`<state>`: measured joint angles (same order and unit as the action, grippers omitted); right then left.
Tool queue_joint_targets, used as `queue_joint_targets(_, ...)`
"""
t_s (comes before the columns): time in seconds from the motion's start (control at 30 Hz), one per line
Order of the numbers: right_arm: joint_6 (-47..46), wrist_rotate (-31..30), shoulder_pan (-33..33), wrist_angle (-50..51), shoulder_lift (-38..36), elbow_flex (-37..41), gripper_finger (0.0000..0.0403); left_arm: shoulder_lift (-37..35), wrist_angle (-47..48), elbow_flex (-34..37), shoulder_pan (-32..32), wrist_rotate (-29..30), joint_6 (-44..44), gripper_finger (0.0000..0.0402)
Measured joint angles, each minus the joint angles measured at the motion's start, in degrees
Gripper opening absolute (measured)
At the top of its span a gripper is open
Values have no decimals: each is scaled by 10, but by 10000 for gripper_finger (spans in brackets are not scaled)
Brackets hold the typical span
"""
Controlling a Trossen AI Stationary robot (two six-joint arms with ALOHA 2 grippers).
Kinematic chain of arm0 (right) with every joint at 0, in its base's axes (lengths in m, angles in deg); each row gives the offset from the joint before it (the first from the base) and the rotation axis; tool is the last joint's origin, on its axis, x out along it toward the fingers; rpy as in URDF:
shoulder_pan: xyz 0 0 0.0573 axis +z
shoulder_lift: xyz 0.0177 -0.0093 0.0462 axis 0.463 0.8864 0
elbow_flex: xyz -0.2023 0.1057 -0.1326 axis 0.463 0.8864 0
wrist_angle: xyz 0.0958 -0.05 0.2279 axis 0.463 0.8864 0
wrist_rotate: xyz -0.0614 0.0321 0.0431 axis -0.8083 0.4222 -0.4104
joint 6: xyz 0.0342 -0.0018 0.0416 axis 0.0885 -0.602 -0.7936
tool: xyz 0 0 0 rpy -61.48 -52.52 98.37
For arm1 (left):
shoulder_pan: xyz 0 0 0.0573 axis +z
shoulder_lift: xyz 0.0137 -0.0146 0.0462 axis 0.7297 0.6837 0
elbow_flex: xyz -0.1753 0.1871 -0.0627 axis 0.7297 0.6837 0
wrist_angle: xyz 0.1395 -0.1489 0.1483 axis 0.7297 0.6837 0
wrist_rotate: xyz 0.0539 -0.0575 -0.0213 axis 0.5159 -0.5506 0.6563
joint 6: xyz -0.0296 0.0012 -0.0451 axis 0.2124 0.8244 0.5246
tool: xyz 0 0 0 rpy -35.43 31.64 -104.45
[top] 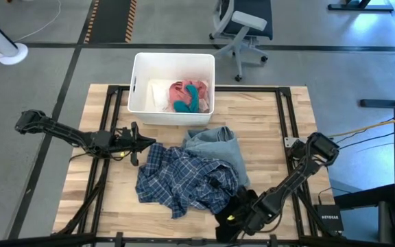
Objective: Sort clothes
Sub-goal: Put the black shirt into the white bin
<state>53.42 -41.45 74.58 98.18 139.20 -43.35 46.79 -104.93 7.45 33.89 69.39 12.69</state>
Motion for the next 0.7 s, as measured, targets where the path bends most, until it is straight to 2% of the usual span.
queue_joint_targets(0.37, -11, 26, -10, 4, 1, 1, 21, 0, 1, 0, 0, 0, 0, 0)
queue_joint_targets(0.43, -11, 25, -6, 11, 2, -4, 16, 0, 0, 0, 0, 0, 0, 0)
queue_joint_targets(0.6, -12, 18, 16, 55, 8, -45, 49, 0, 0, 0, 0, 0, 1, 0)
queue_joint_targets(0.7, -13, 25, 27, 94, 8, -93, 41, 0, 1, 0, 0, 0, 2, 0)
